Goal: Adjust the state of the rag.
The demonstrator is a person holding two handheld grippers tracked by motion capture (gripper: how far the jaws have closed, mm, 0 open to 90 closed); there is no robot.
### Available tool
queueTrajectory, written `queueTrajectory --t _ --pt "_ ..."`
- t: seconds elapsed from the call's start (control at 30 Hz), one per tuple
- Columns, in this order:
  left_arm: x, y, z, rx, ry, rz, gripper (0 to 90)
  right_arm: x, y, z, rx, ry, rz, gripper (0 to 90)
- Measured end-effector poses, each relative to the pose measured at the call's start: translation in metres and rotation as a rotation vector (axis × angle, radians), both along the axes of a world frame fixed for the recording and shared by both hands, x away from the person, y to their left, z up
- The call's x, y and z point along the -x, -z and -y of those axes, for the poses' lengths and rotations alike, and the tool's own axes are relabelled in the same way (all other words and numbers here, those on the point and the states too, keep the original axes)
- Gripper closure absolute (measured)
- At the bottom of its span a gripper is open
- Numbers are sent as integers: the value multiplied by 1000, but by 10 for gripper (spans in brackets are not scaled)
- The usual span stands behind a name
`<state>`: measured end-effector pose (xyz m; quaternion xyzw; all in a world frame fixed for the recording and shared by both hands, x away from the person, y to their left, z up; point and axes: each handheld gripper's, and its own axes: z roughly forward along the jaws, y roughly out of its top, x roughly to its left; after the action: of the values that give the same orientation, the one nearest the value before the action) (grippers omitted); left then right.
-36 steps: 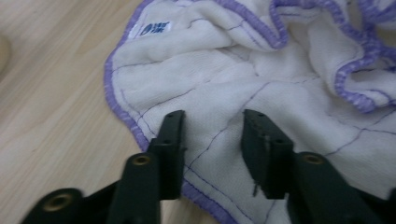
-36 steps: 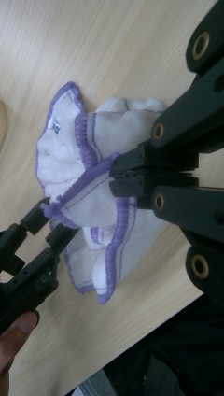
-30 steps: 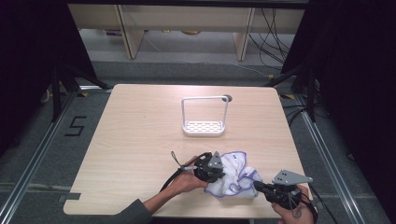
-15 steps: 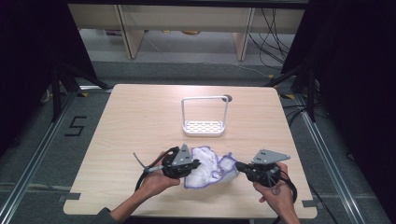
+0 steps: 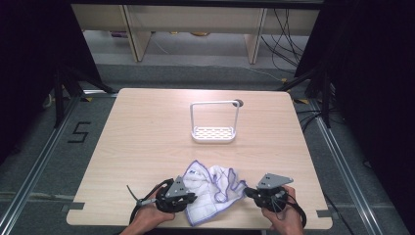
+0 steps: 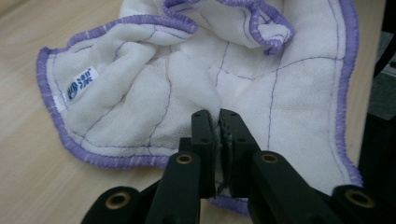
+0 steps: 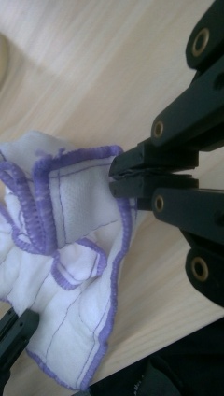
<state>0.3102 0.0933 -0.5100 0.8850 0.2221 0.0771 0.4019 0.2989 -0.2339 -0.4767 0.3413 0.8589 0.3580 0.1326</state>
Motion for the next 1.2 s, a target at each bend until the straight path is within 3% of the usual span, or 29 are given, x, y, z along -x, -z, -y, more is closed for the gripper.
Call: queueTrajectory --t 0.03,0.07,0.17,0.2,0.23,0.27,0.3,0.33,0.4,0.43,0.47,0.5,0.53,0.57,0.67,0.7,0.77,0.8,1.0,1.17,1.2 --pt "1 -1 0 -12 8 0 800 1 0 3 6 13 -2 807" --pt "2 0 1 19 -9 -14 761 2 1 6 0 16 0 799" --pt "2 -4 -1 46 -29 -37 622 3 -2 13 -22 50 -1 761" --pt "0 -8 -6 77 -38 -25 574 6 -11 17 -55 104 17 679" --pt "-5 -14 -10 140 -27 -21 567 7 -16 18 -65 115 20 643" --pt "-5 -14 -10 140 -27 -21 551 7 -16 18 -65 115 20 643" --pt "-10 -19 -15 173 -47 -7 551 5 -20 20 -67 100 53 626" --pt "-20 -25 -21 174 -73 15 514 6 -32 20 -75 96 80 585" --pt "-33 -28 -26 185 -121 20 499 5 -38 19 -94 89 91 550" --pt "-33 -28 -26 185 -121 20 491 5 -38 19 -94 89 91 550" --pt "-49 -29 -30 170 -159 20 480 5 -42 13 -102 69 71 526" --pt "-58 -28 -32 144 -174 27 472 3 -42 11 -94 63 83 513" --pt "-58 -28 -32 144 -174 27 464 1 -42 6 -89 65 71 500" --pt "-71 -25 -30 126 -196 27 457 -2 -41 3 -84 60 69 499" --pt "-80 -21 -25 118 -199 11 435 -14 -38 -4 -58 50 44 478" --pt "-88 -18 -21 71 -179 13 427 -19 -37 -6 -56 53 31 471" --pt "-94 -14 -15 72 -175 13 406 -31 -35 -7 -30 32 28 467" --pt "-97 -11 -13 81 -184 13 399 -34 -35 -9 -34 41 0 467" --pt "-106 1 -4 23 -158 -1 393 -45 -34 -5 -4 34 12 471" --pt "-107 3 1 18 -158 3 404 -45 -29 4 -28 63 -2 471" --pt "-106 4 4 8 -149 12 412 -43 -28 4 -55 64 -21 471"
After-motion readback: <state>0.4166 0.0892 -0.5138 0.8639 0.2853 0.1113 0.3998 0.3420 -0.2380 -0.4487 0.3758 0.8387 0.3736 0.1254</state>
